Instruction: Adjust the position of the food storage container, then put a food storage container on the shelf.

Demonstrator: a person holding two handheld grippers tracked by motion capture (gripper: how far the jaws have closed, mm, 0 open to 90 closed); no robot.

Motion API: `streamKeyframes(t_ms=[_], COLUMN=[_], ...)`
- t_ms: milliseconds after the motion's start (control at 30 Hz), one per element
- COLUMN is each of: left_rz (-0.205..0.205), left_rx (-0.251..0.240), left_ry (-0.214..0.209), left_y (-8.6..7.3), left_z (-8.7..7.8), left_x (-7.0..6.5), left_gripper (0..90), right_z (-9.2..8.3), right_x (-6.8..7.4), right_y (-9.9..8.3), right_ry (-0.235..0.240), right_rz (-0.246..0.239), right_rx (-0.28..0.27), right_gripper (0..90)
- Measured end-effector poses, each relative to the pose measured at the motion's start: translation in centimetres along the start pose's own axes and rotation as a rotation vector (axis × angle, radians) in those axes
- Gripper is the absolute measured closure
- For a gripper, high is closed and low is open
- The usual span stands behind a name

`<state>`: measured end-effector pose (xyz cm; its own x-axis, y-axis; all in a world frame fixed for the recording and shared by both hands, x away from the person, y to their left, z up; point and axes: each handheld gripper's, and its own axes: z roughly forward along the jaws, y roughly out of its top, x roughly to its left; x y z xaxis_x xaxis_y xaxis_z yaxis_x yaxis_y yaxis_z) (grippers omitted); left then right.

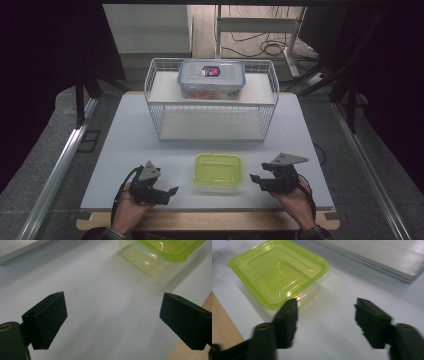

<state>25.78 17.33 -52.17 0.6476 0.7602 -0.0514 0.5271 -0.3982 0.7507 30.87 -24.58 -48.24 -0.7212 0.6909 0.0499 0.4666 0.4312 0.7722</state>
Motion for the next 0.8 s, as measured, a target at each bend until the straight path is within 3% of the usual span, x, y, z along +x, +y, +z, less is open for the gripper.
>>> streamKeyframes(t_ms=[267, 367, 600, 800], left_rz=[-0.016, -0.03, -0.021, -0.004], left_rx=[0.001, 0.008, 0.012, -0.003], left_ry=[-0.006, -0.015, -0.036, -0.056], left_y=[0.0, 0.2, 1.1, 2.2], left_z=[0.1, 0.1, 0.1, 0.2], left_x=[0.1, 0.0, -0.4, -0.4], left_gripper=[5.9, 5.9, 6.7, 15.2], right_z=[0.1, 0.2, 0.1, 0.5], right_x=[-0.2, -0.1, 0.0, 0.6], right_y=[-0.3, -0.1, 0.2, 0.8], right_ry=[0.001, 0.005, 0.008, 0.023], right_rz=[0.014, 0.028, 0.04, 0.019], right_rx=[-0.004, 0.015, 0.041, 0.045], right_gripper=[19.0, 21.8, 28.9, 30.8])
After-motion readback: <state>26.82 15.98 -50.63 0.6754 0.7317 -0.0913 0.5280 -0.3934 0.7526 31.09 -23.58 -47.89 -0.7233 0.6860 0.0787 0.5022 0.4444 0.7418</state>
